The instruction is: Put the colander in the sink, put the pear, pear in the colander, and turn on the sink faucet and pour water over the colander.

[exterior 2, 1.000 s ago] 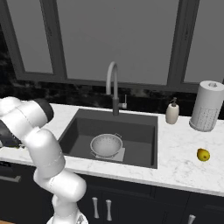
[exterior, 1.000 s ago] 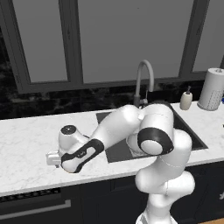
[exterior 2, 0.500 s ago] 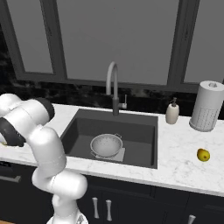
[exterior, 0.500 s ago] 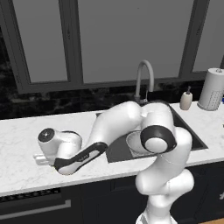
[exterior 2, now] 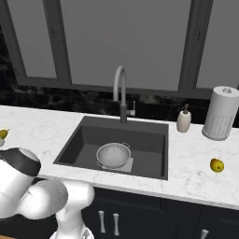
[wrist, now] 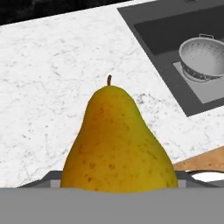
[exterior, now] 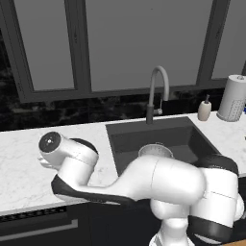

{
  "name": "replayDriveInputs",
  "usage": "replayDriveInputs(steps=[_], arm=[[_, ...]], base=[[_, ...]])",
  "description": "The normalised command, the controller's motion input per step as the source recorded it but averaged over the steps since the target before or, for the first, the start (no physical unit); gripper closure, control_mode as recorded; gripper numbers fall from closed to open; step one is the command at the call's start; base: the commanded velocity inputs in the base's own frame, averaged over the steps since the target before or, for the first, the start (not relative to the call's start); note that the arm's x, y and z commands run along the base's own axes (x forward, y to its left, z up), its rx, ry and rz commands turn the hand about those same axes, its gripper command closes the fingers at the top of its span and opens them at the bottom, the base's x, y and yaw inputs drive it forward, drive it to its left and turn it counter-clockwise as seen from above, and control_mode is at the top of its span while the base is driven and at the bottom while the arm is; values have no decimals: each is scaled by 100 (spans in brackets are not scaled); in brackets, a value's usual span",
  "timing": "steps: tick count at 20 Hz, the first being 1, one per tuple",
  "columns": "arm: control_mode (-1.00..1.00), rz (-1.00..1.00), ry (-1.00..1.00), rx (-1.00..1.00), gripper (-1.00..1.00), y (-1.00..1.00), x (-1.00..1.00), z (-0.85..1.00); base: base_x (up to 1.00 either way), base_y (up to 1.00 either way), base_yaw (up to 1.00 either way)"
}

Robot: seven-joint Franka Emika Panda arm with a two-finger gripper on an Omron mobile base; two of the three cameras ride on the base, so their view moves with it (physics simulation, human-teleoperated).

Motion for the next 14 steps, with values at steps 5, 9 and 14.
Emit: replayDriveInputs(steps=[5, 9, 14], arm=[[-100, 12, -3, 13, 100, -100, -30, 44], [-100, 31, -1, 1, 100, -100, -12, 7], [-100, 46, 2, -1, 100, -100, 0, 0]], base=[[0, 0, 0], [0, 0, 0], [0, 0, 0]])
